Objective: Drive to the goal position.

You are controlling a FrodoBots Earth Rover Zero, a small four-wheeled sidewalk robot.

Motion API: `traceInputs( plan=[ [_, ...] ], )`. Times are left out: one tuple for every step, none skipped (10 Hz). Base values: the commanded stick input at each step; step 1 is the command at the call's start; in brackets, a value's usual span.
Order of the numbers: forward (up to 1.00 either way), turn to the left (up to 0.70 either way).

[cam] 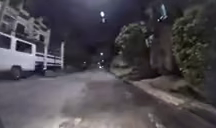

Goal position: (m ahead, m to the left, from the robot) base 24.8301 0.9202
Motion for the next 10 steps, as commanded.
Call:
traceInputs(
  plan=[
    [0.5,0.0],
    [0.5,0.0],
    [0.5,0.0],
    [0.5,0.0],
    [0.5,0.0],
    [0.5,0.0],
    [0.5,0.0],
    [0.5,0.0],
    [0.5,0.0],
    [0.5,0.0]
  ],
)
